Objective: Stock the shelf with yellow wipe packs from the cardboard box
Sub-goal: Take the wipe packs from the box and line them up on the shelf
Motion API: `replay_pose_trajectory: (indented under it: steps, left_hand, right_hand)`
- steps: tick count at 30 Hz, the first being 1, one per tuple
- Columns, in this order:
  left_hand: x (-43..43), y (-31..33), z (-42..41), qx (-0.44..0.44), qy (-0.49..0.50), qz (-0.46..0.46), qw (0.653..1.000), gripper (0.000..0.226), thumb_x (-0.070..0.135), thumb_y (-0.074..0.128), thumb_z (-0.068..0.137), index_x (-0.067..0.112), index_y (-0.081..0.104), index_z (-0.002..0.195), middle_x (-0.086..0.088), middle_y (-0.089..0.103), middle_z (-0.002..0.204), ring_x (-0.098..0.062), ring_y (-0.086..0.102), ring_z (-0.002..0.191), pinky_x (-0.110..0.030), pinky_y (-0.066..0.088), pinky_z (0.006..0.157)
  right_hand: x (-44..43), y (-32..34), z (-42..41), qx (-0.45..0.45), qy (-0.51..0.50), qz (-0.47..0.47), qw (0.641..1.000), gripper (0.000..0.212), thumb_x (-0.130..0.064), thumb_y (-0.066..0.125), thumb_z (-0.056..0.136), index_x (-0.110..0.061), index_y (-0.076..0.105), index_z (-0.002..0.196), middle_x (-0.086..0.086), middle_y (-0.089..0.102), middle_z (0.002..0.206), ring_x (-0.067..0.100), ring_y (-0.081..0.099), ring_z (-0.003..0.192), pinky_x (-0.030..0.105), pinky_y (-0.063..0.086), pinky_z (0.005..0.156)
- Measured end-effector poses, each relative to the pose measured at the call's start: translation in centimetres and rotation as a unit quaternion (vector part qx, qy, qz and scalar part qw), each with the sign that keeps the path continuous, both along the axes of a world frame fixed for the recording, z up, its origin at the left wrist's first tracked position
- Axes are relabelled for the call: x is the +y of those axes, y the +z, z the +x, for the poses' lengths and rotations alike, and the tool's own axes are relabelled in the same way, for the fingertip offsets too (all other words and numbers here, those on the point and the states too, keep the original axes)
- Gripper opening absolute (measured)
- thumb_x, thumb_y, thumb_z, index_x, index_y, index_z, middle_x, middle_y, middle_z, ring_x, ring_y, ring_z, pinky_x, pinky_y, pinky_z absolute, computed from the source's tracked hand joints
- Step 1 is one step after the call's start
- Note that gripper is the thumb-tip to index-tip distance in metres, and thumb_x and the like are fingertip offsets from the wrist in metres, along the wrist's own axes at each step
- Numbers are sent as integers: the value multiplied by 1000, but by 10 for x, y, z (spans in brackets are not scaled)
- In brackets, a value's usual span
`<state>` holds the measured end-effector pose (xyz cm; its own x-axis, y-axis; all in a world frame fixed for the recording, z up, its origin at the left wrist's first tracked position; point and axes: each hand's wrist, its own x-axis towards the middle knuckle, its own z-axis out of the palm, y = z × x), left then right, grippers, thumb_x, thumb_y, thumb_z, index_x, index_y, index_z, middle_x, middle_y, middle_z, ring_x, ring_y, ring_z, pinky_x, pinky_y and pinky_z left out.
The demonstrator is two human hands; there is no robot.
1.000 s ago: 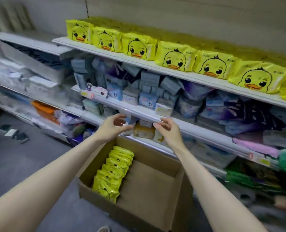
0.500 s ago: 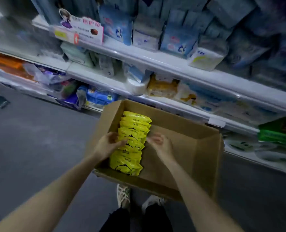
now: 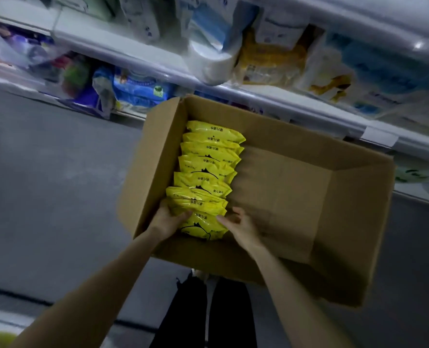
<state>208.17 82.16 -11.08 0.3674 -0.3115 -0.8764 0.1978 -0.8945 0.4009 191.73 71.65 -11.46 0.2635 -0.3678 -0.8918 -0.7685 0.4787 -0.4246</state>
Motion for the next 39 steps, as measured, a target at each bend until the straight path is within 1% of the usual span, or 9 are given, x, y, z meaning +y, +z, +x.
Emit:
replay_pose_trajectory:
  steps: [5,12,17,23,27,30,32,35,39]
  left_hand:
    - [-7,-16,2,-3,24,23,999,74,23,69,84,9,26,142,-11,43,142,-27,42,130,-35,32,107]
    - [-11,-33,2,-39,-12,67,997,66,24,75,78,2,39,129,-15,51,130,-32,50,120,-40,42,101]
    - [-6,-40,5,-7,-24,38,999,54,24,75,79,8,55,126,-12,59,123,-29,56,113,-38,46,98]
    - [-6,-37,3,22,7,-1,1000,32,19,73,80,7,63,109,-6,64,97,-18,58,91,-24,45,74]
    - [-8,-24,0,39,-3,-19,999,25,25,72,81,8,66,98,-9,68,100,-23,64,95,-25,49,78]
    - [-16,2,-4,57,-15,-53,997,8,20,68,85,16,62,79,3,64,83,-14,62,80,-11,49,59]
    - [-24,25,-7,59,-29,-79,995,12,19,66,86,8,65,90,-1,65,88,-17,63,80,-14,52,57]
    - [-39,61,-6,57,-48,-114,991,23,17,66,86,-3,62,96,-15,63,91,-28,62,83,-33,55,65]
    - [-71,123,-12,6,-121,-191,974,15,19,68,85,7,62,80,-9,56,78,-20,49,72,-30,39,64]
  right_hand:
    - [11,-21,-5,26,24,48,998,78,-42,69,82,-15,29,143,9,35,146,24,39,130,31,35,99]
    - [19,-43,-13,58,52,40,996,75,-35,83,68,-10,42,125,4,53,119,15,51,101,21,40,66]
    - [23,-59,-18,27,36,36,998,70,-30,88,60,-15,59,121,3,64,116,19,60,105,28,49,83]
    - [13,-52,-23,17,37,1,999,47,-29,80,73,-8,65,112,-1,59,101,14,52,95,18,38,64]
    - [4,-32,-30,-10,21,-2,1000,30,-29,77,76,-14,67,99,-1,63,86,12,55,82,18,40,64]
    - [-4,-5,-37,-37,6,-22,999,13,-20,74,79,-17,61,82,1,58,71,10,51,64,14,37,55]
    - [-12,19,-45,-49,-18,-42,998,16,-16,72,80,-21,58,78,2,56,72,13,51,66,17,38,57]
    - [-27,60,-59,-64,-60,-60,994,15,-13,70,82,-22,58,83,0,57,75,10,51,64,13,39,56]
    - [-55,127,-86,-88,-114,-83,986,23,-17,69,84,-20,59,105,-6,60,86,4,54,72,12,43,56]
